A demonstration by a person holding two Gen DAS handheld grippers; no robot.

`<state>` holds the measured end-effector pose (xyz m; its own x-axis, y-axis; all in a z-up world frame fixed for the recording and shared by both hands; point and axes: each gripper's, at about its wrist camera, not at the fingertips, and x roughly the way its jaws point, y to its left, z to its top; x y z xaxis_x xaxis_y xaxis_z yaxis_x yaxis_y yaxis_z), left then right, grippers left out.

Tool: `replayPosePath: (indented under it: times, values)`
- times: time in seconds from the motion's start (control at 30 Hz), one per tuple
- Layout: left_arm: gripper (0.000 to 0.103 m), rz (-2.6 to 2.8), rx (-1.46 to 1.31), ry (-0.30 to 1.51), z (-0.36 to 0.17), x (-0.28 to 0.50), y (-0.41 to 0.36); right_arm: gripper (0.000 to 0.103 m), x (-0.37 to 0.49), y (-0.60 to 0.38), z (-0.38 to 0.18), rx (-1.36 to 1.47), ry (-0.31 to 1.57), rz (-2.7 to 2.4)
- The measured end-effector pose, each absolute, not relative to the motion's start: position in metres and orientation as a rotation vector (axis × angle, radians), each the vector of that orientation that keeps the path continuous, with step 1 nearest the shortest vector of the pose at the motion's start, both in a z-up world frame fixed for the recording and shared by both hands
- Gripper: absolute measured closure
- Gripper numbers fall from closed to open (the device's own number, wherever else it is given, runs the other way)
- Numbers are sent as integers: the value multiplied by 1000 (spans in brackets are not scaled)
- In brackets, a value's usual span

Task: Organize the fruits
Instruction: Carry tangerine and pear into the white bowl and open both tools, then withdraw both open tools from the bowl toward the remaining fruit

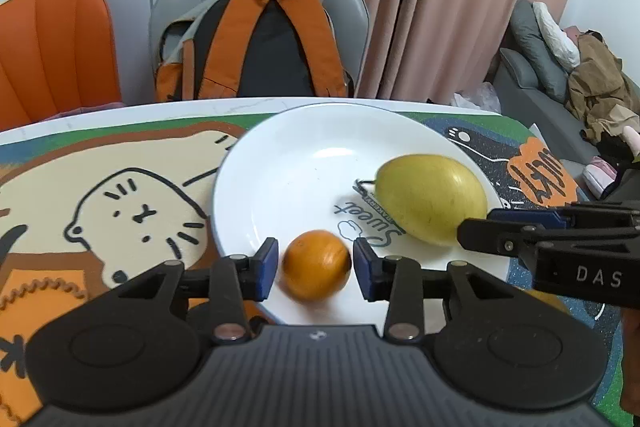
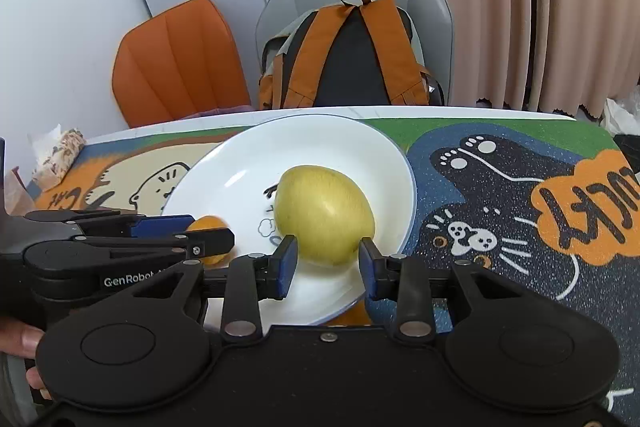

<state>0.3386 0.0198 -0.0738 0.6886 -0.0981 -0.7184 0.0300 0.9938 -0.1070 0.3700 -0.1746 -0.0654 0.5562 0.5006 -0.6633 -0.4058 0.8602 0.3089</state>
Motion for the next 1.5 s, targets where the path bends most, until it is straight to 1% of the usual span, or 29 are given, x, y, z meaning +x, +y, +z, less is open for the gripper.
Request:
replayPosePath:
  times: [0.23,0.33,0.37,0.4,0.47,0.5,0.57,0.73,0.8,1.03,1.1,1.23,1.5]
  values:
    - [63,-60,-87,791,-56,322,21,66,356,-181,-56,145,805,540]
    - [57,-55,-82,783,-47,312,20,64,351,-184,-50,147,797,544]
    - [53,-55,-84,777,-44,309,20,57,348,-186,-48,150,791,547]
    - [51,-53,-88,770,-41,304,20,48,345,-187,-46,155,782,547]
    - [43,-44,-91,763,-37,297,21,39,339,-190,-43,155,765,543]
    - [40,-38,-88,759,-35,293,21,37,336,-192,-42,152,761,543]
    - [28,-22,-78,749,-32,285,20,34,332,-195,-42,158,760,542]
    - [18,2,-93,735,-28,267,20,21,320,-206,-41,183,754,533]
    - [16,5,-97,728,-27,260,20,12,314,-209,-40,187,745,538]
    - [14,26,-102,715,-22,236,19,6,297,-218,-37,196,742,541]
    - [13,31,-108,706,-20,228,19,3,292,-220,-36,199,737,544]
    - [9,20,-105,695,-15,213,15,0,284,-223,-34,197,734,551]
    - [9,30,-123,683,-17,192,11,0,270,-226,-35,193,726,566]
